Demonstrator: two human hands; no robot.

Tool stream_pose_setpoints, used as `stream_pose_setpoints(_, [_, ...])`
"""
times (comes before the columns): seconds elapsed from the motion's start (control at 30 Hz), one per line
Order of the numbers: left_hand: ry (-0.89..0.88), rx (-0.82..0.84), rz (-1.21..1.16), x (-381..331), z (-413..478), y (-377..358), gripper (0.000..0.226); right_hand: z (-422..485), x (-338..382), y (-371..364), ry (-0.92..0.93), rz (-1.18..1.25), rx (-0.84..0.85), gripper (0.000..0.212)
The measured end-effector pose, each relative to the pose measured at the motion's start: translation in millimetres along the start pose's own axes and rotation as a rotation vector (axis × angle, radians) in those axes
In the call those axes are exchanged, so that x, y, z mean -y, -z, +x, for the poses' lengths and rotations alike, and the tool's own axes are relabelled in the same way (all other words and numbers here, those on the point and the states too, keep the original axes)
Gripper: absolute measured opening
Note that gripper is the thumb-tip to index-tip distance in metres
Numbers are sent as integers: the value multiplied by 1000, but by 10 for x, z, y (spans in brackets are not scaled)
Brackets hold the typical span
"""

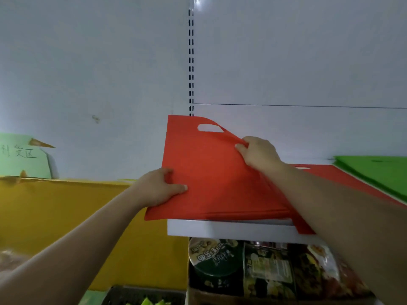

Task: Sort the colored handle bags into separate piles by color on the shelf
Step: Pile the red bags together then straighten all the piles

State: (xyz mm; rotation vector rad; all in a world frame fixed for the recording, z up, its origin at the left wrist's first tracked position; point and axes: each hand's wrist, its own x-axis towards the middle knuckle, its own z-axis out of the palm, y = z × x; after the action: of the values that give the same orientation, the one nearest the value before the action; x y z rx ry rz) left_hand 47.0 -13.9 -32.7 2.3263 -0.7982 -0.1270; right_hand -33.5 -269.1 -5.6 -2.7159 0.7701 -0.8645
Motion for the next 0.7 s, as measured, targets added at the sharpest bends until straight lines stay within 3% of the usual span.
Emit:
stream_pose_setpoints(0.2, [-139, -172, -565, 130, -238, 213, 53, -321, 252, 306, -96, 457, -298, 37])
stream_pose_setpoints(0.33, [-232, -169, -712, 169, -453, 327, 47, -547, 378, 564, -128, 660, -460, 45])
stream_pose_setpoints(0.47, [-288, -122, -714, 142, -611, 443, 48, -807, 457, 857, -65, 725, -573, 47])
stream_pose_setpoints(0.7, [-319, 55, -809, -133, -888, 333, 54, -1298, 402, 1368, 17, 614, -680, 44])
